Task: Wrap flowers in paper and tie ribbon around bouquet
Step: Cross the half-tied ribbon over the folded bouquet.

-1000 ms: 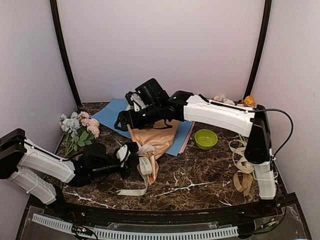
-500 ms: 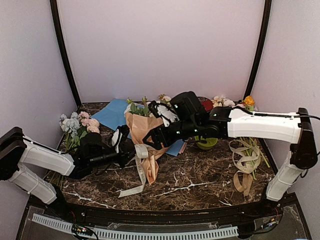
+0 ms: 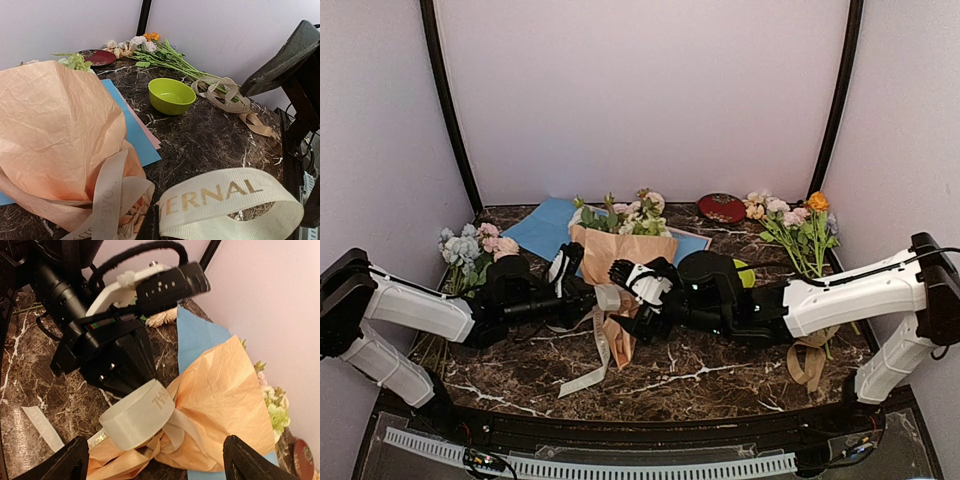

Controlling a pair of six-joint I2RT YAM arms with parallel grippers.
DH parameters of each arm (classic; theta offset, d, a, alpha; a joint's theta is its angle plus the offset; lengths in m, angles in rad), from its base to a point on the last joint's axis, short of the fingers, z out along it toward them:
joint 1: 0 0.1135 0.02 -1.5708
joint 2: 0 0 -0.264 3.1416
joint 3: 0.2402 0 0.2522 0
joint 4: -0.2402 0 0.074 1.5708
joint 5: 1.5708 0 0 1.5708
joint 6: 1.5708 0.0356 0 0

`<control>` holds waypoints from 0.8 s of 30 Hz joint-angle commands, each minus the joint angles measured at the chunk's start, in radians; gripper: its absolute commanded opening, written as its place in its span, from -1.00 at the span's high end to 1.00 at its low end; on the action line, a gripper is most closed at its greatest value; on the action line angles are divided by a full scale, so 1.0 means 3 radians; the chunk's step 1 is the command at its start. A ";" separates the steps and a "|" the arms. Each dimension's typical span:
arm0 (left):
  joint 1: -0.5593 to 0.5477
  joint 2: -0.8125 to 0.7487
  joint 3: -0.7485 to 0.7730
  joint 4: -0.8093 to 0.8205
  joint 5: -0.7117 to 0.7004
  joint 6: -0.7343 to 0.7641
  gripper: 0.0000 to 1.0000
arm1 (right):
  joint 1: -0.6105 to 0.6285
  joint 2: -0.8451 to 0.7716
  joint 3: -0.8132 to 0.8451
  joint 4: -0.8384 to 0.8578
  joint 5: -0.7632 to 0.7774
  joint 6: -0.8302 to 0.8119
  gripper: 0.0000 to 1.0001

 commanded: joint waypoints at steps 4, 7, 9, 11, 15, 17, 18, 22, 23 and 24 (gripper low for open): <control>0.0015 0.0067 0.0108 -0.0038 0.0141 0.0036 1.00 | 0.0034 0.0285 0.0252 0.0314 0.0113 -0.0810 -0.74; 0.0014 0.0085 0.0113 -0.0021 0.0166 0.0025 1.00 | 0.0065 0.0346 0.0372 0.0039 0.0023 -0.0859 -0.70; 0.0018 0.0102 0.0132 -0.0035 0.0175 0.0030 1.00 | 0.0124 0.0371 0.0359 -0.0005 0.0043 -0.0922 -0.70; 0.0015 0.0114 0.0138 -0.0040 0.0178 0.0034 1.00 | 0.0185 0.0425 0.0345 0.0033 0.0127 -0.0974 -0.71; 0.0018 0.0114 0.0133 -0.0045 0.0186 0.0041 1.00 | 0.0198 0.0572 0.0481 0.0027 0.0423 -0.0937 -0.24; 0.0018 0.0100 0.0133 -0.0062 0.0186 0.0052 1.00 | 0.0196 0.0631 0.0590 -0.0025 0.0630 -0.0883 0.28; 0.0019 0.0083 0.0126 -0.0074 0.0187 0.0060 1.00 | 0.0194 0.0647 0.0640 -0.0074 0.0677 -0.0879 0.34; 0.0020 0.0032 0.0097 -0.0102 0.0175 0.0094 1.00 | 0.0195 0.0625 0.0618 -0.0095 0.0763 -0.0831 0.56; 0.0019 0.0017 0.0084 -0.0108 0.0168 0.0103 1.00 | 0.0196 0.0610 0.0597 -0.0091 0.0789 -0.0813 0.57; 0.0020 0.0005 0.0075 -0.0111 0.0168 0.0107 1.00 | 0.0197 0.0595 0.0578 -0.0088 0.0808 -0.0790 0.62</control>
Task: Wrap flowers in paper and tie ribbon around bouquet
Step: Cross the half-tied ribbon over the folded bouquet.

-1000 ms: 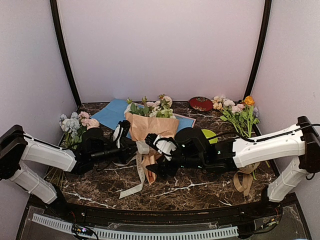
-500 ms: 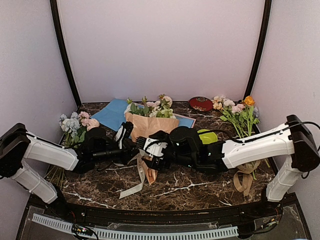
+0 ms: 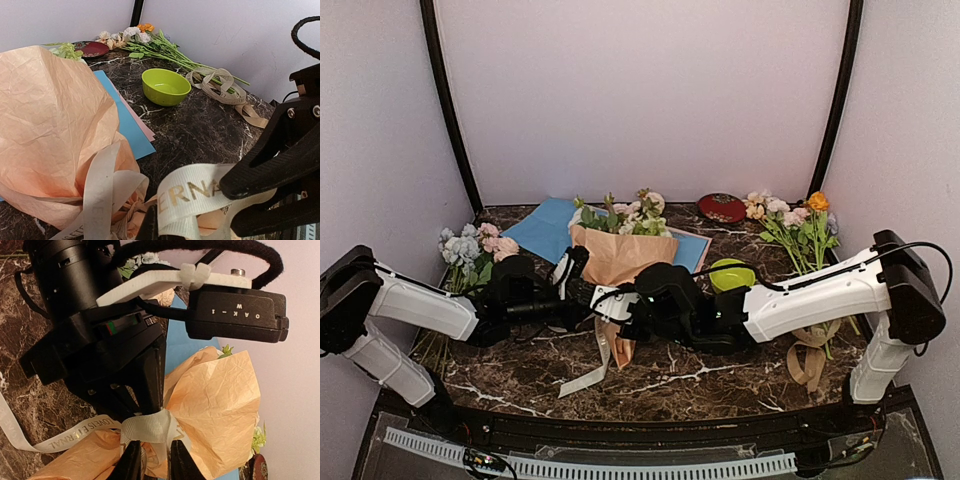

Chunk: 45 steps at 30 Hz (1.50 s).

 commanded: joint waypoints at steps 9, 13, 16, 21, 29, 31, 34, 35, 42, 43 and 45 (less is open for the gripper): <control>0.0020 -0.0260 -0.0053 -0.0264 -0.0047 0.0140 1.00 | -0.0073 -0.0248 0.0078 -0.0149 0.0014 0.0464 1.00; 0.0020 -0.0344 -0.0076 -0.0412 -0.0091 0.0183 1.00 | -0.0189 -0.0308 0.0102 -0.0241 -0.0211 0.0701 1.00; 0.0020 -0.0388 -0.0084 -0.0508 -0.0081 0.0173 1.00 | -0.0216 -0.0286 0.0150 -0.0305 -0.0244 0.0749 1.00; 0.0021 -0.0627 0.0010 -0.0969 -0.0070 0.0026 -0.25 | -0.0265 -0.0239 0.0154 -0.0427 -0.0274 0.0794 1.00; 0.0519 -0.1051 0.0085 -0.1929 -0.0541 -0.0571 -0.51 | -0.0316 -0.0246 0.0205 -0.0434 -0.0320 0.0889 1.00; 0.0751 -0.0812 0.0156 -0.2292 -0.0743 -0.0704 -0.50 | -0.0319 -0.0235 0.0211 -0.0435 -0.0335 0.0890 1.00; 0.0952 -0.0318 0.0357 -0.2760 -0.0915 -0.0764 -0.49 | -0.0318 -0.0216 0.0237 -0.0458 -0.0336 0.0892 1.00; 0.0973 -0.0188 0.0392 -0.2787 -0.0877 -0.0741 -0.50 | -0.0317 -0.0215 0.0243 -0.0465 -0.0337 0.0899 1.00; 0.0986 0.0033 0.0428 -0.2605 -0.0664 -0.0721 -0.37 | -0.0317 -0.0244 0.0205 -0.0475 -0.0336 0.0935 1.00; 0.0982 0.0036 0.0424 -0.2616 -0.0668 -0.0711 -0.34 | -0.0317 -0.0250 0.0198 -0.0477 -0.0330 0.0940 1.00; 0.0978 0.0061 0.0414 -0.2673 -0.0672 -0.0673 -0.23 | -0.0319 -0.0251 0.0197 -0.0467 -0.0316 0.0941 1.00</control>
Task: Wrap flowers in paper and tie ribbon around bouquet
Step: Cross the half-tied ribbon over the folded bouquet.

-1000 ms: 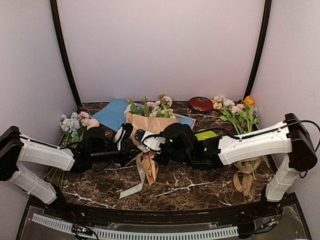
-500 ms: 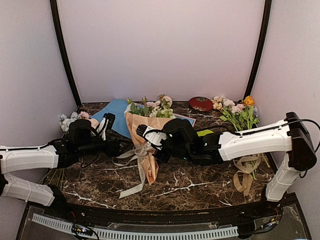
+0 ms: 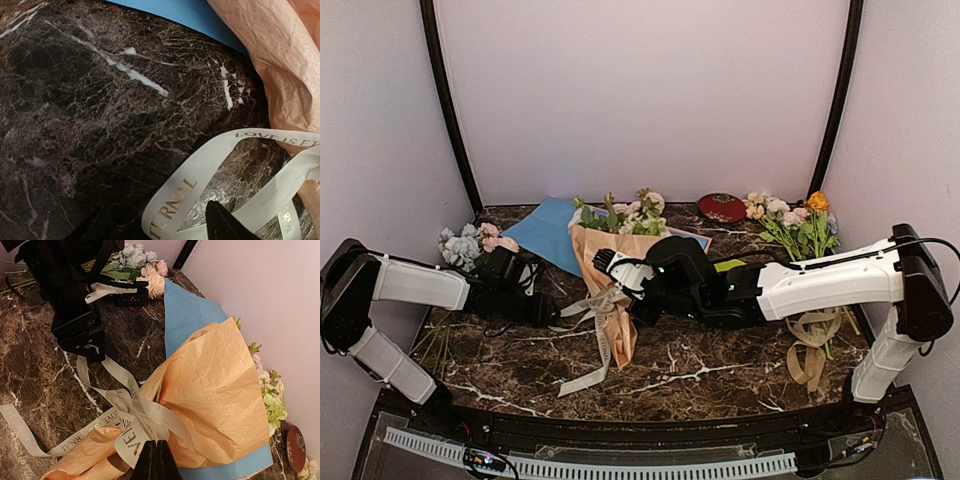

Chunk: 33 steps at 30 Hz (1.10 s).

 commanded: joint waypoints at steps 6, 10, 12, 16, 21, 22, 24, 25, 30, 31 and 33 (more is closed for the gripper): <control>-0.0002 -0.0029 0.0017 -0.0255 0.0072 0.0131 1.00 | -0.0020 -0.0027 0.0093 0.0073 0.0042 0.0062 1.00; -0.0003 -0.0597 -0.0139 0.0132 0.0109 0.0213 1.00 | -0.0069 0.0043 0.0172 -0.0036 -0.0005 0.0173 1.00; -0.0012 -0.0961 -0.0249 0.0357 0.0111 0.0276 1.00 | -0.0112 0.0094 0.0227 -0.0139 -0.0072 0.0235 1.00; -0.0088 -0.1551 -0.0370 0.0752 0.0466 0.0597 1.00 | -0.0214 0.0181 0.0357 -0.0305 -0.0270 0.0366 1.00; -0.0492 -0.1774 -0.0320 0.1014 0.1000 0.0993 1.00 | -0.0370 0.0284 0.0574 -0.0405 -0.0647 0.0552 1.00; -0.0619 -0.1787 -0.0316 0.1104 0.1070 0.1045 1.00 | -0.0408 0.0311 0.0624 -0.0432 -0.0718 0.0600 1.00; -0.0757 -0.1769 -0.0289 0.1310 0.1238 0.1093 1.00 | -0.0500 0.0359 0.0721 -0.0479 -0.0870 0.0698 1.00; -0.0787 -0.1746 -0.0254 0.1371 0.1317 0.1115 1.00 | -0.0536 0.0380 0.0759 -0.0494 -0.0940 0.0747 1.00; -0.0960 -0.1490 0.0059 0.1429 0.1746 0.1344 1.00 | -0.0662 0.0448 0.0873 -0.0486 -0.1143 0.0920 1.00; -0.1020 -0.1393 0.0120 0.1423 0.1814 0.1414 1.00 | -0.0675 0.0460 0.0895 -0.0491 -0.1158 0.0931 1.00; -0.1142 -0.1163 0.0265 0.1337 0.1917 0.1571 1.00 | -0.0701 0.0486 0.0932 -0.0506 -0.1169 0.0960 1.00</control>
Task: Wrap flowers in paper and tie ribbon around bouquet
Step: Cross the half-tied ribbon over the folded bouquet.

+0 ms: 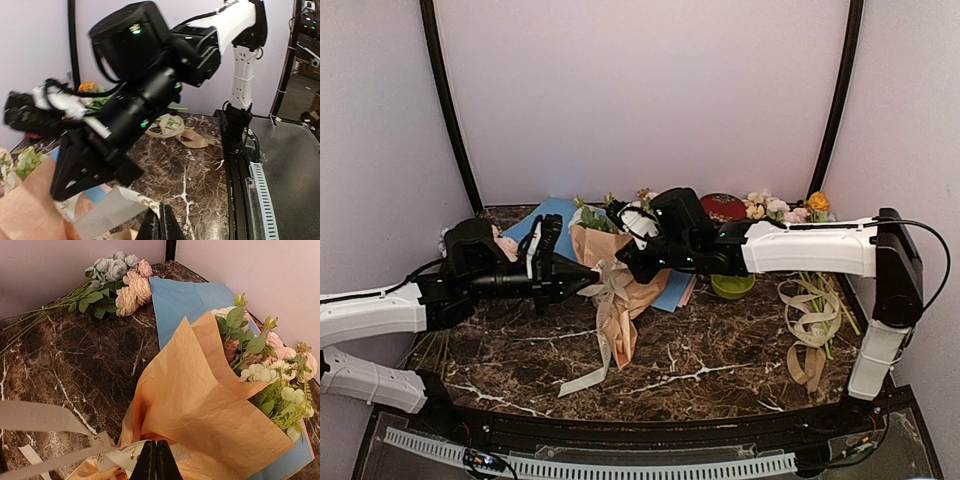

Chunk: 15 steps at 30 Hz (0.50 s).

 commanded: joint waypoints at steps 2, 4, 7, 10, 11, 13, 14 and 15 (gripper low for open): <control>-0.0284 0.0541 0.0422 -0.0054 0.0578 0.0510 1.00 | -0.0070 0.0070 0.0166 0.0002 -0.0223 0.0199 1.00; -0.0376 0.0768 0.0512 -0.0020 0.0618 0.0569 1.00 | -0.0089 0.0054 0.0175 0.0012 -0.0256 0.0226 1.00; -0.0666 0.1132 0.0663 0.0041 0.0530 0.0861 1.00 | -0.0096 0.0046 0.0186 -0.0001 -0.0241 0.0217 1.00; -0.0946 0.1514 0.1039 -0.0122 0.0512 0.1133 1.00 | -0.0101 0.0058 0.0210 -0.0060 -0.0198 0.0180 1.00; -0.1023 0.1624 0.1214 -0.0193 0.0511 0.1193 1.00 | -0.0101 0.0058 0.0216 -0.0080 -0.0188 0.0180 1.00; -0.1135 0.1772 0.1349 -0.0178 0.0567 0.1229 1.00 | -0.0105 0.0053 0.0212 -0.0097 -0.0181 0.0180 1.00; -0.1159 0.1797 0.1352 -0.0094 0.0624 0.1186 1.00 | -0.0102 0.0049 0.0207 -0.0098 -0.0183 0.0183 1.00; -0.1163 0.1792 0.1310 0.0074 0.0755 0.1075 1.00 | -0.0103 0.0047 0.0200 -0.0106 -0.0181 0.0182 1.00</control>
